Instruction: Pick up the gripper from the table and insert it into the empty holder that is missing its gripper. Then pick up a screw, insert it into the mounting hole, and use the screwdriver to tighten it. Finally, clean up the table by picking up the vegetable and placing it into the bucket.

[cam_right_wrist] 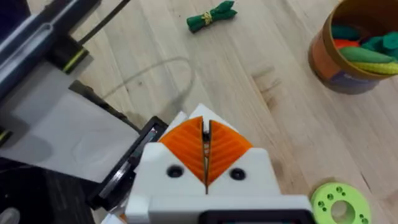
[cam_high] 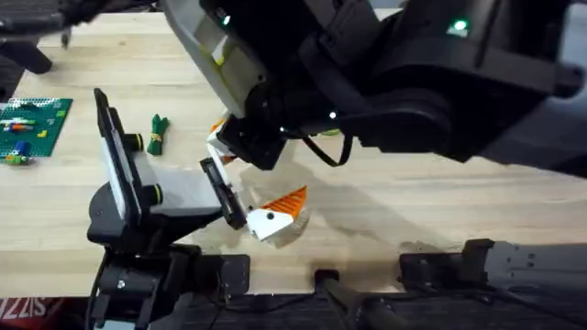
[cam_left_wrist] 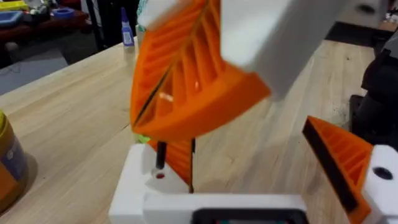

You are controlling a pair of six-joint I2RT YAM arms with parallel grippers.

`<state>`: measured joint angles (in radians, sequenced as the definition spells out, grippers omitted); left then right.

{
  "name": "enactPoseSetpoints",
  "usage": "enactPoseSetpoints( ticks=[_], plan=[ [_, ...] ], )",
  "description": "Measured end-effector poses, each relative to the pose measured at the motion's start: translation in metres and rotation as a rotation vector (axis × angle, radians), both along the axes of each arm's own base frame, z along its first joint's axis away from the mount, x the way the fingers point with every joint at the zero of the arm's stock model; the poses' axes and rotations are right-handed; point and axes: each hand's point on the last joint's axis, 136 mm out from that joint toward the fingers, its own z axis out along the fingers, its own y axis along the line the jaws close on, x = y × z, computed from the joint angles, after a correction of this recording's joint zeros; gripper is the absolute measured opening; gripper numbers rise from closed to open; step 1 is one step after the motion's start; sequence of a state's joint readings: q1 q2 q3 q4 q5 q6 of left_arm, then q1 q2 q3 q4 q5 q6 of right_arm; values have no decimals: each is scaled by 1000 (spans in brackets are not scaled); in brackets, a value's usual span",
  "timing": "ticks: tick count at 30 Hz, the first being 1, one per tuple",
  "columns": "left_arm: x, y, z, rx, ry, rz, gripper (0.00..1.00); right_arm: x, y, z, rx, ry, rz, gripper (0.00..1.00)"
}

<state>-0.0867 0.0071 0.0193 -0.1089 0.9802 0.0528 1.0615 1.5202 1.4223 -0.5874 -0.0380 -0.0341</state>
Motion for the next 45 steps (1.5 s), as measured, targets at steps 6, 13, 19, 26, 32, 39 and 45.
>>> enactPoseSetpoints(
  ticks=[6, 13, 19, 26, 32, 39, 45],
  plan=[
    [0, 0, 0, 0, 0, 0, 985, 2, 3, -9, -19, 10, -1, 7],
    [0, 0, 0, 0, 0, 0, 985, 8, 0, -9, -21, 3, -16, 7],
    [0, 0, 0, 0, 0, 0, 985, 9, -1, -9, -21, 3, -20, 7],
    [0, 0, 0, 0, 0, 0, 985, 9, -1, -9, -21, 3, -20, 7],
    [0, 0, 0, 0, 0, 0, 985, 9, -1, -9, -21, 3, -20, 7],
    [0, 0, 0, 0, 0, 0, 985, 9, -2, -10, -23, 5, -20, 7],
    [0, 0, 0, 0, 0, 0, 985, 9, -2, -10, -25, 6, -20, 7]
  ],
)
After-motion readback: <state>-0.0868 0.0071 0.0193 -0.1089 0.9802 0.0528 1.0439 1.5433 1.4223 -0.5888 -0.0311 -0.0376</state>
